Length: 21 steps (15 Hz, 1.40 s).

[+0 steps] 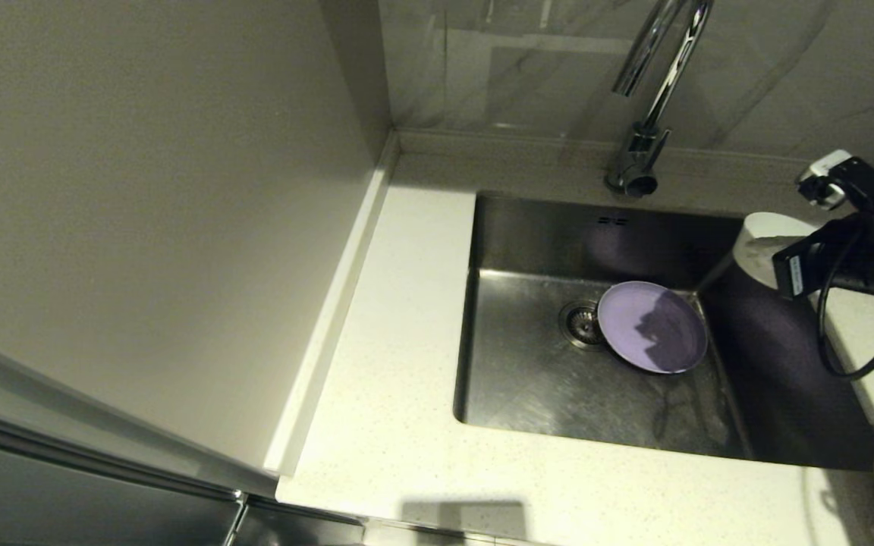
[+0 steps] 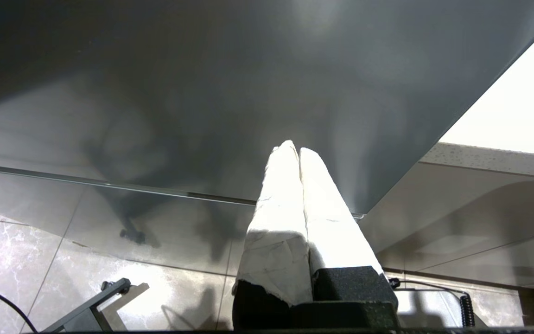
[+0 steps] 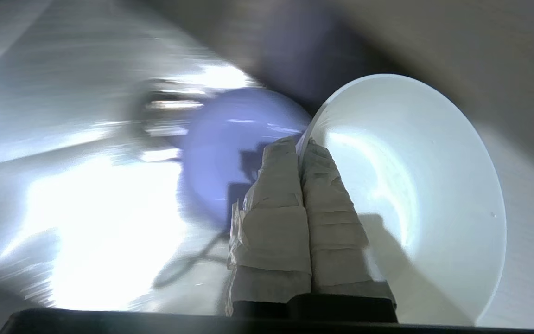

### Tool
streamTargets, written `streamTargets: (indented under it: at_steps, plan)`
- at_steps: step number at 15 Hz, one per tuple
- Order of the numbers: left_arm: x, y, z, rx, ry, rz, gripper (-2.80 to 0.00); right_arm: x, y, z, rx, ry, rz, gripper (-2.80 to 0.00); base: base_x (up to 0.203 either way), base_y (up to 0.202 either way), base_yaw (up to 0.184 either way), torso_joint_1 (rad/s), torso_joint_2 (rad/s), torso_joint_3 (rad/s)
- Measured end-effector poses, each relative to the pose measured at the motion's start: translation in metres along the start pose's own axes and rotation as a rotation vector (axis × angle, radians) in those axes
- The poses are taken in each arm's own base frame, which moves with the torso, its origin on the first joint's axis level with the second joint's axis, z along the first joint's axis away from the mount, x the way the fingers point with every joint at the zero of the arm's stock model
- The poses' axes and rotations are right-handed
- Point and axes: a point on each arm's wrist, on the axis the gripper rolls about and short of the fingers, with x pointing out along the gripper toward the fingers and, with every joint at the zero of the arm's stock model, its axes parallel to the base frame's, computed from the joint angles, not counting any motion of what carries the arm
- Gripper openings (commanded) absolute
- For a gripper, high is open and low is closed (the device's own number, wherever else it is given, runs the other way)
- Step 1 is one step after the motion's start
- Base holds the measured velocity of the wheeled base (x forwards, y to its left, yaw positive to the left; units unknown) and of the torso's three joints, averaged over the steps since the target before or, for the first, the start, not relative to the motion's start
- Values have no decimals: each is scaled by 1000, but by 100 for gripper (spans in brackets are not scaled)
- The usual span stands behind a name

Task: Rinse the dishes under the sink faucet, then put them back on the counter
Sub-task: Put a bowl into the sink

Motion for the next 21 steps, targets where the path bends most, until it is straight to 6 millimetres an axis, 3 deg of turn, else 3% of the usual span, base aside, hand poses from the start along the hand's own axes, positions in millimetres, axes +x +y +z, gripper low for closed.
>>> streamTargets:
  at_steps: [4, 7, 15, 21]
  plan:
    - [0, 0, 0, 0, 0, 0, -280, -19, 81, -3, -68, 15, 152, -280, 0, 0, 0, 0, 0, 0]
    - [0, 0, 0, 1, 0, 0, -280, -13, 124, -5, -57, -39, 166, -280, 0, 0, 0, 0, 0, 0]
    - [0, 0, 0, 0, 0, 0, -280, 61, 173, -39, -51, 46, 200, -280, 0, 0, 0, 0, 0, 0]
    - [0, 0, 0, 1, 0, 0, -280, 109, 199, -35, -59, 19, 194, -280, 0, 0, 0, 0, 0, 0]
